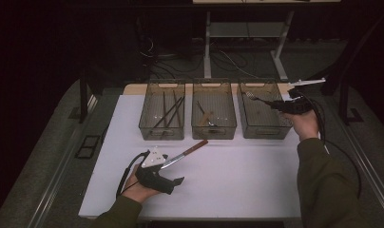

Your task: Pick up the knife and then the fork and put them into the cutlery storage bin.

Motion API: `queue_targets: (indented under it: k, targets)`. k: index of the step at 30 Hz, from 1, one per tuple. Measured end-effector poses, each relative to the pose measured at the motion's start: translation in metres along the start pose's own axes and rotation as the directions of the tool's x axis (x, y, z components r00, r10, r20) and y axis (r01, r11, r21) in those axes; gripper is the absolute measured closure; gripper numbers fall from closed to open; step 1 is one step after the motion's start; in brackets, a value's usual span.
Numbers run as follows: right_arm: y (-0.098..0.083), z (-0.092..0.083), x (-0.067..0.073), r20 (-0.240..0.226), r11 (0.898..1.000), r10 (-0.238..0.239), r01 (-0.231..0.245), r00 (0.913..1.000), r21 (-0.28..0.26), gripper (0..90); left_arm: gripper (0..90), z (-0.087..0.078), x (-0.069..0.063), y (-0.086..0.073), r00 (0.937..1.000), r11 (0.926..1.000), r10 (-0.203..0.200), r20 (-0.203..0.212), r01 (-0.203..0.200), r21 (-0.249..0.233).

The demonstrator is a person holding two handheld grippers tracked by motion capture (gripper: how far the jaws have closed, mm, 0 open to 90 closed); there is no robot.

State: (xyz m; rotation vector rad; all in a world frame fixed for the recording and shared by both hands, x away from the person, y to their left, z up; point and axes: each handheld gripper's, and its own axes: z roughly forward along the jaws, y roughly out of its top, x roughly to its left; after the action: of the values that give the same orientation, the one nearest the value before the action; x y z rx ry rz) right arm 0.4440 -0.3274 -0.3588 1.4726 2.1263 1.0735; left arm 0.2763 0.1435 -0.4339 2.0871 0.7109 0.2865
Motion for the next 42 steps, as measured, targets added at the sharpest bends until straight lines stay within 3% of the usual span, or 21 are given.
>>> queue_targets:
  k: [10, 11, 12, 14, 17, 21, 30, 33, 39, 42]
  targets:
    - [-0.005, 0.03, -0.004, 0.011, 0.996, -0.004, 0.003, 0.9999, 0.084, 74.4, 0.2, 0.001, 0.001, 0.0, 1.0, 1.0, -0.002, 0.007, 0.002, 0.006]
    - [-0.005, 0.031, -0.004, 0.029, 0.996, -0.014, 0.012, 0.9995, 0.088, 72.1, 0.2, 0.001, 0.001, -0.001, 1.0, 1.0, -0.006, 0.007, 0.006, 0.006]
    - [-0.006, 0.03, -0.004, 0.043, 0.997, -0.017, 0.013, 0.9989, 0.075, 64.3, 0.2, 0.001, 0.001, -0.001, 1.0, 1.0, -0.007, 0.006, 0.007, 0.007]
    - [-0.005, 0.027, -0.006, 0.022, 0.999, 0.007, -0.008, 0.9997, 0.043, 55.5, 0.2, 0.001, 0.001, 0.0, 1.0, 1.0, -0.004, 0.008, 0.004, 0.006]
    - [-0.005, 0.023, -0.004, 0.027, 0.999, -0.021, 0.02, 0.9994, 0.03, 46.1, 0.1, 0.001, 0.001, -0.001, 0.9999, 1.0, -0.008, 0.011, 0.007, 0.006]
    - [-0.006, 0.012, -0.001, -0.017, 1.0, -0.019, 0.019, 0.9997, -0.01, 37.0, 0.1, 0.001, 0.001, 0.0, 1.0, 1.0, -0.006, 0.007, 0.006, 0.004]
    - [-0.027, -0.018, 0.026, -0.087, 0.992, -0.108, 0.102, 0.9903, -0.075, 17.8, 0.1, 0.001, 0.002, 0.0, 0.9999, 0.9999, -0.011, 0.003, 0.011, 0.01]
    - [-0.036, -0.028, 0.037, -0.091, 0.989, -0.13, 0.123, 0.9873, -0.083, 15.7, 0.0, 0.001, 0.003, 0.0, 0.9998, 0.9998, -0.018, -0.001, 0.018, 0.008]
    - [-0.059, -0.039, 0.049, -0.139, 0.987, -0.126, 0.111, 0.9823, -0.116, 10.6, 0.0, 0.001, 0.004, 0.001, 0.9998, 0.9997, -0.019, -0.009, 0.019, 0.012]
    - [-0.073, -0.042, 0.056, -0.14, 0.984, -0.143, 0.125, 0.9798, -0.129, 8.1, 0.0, 0.001, 0.005, 0.001, 0.9997, 0.9997, -0.02, -0.012, 0.02, 0.013]
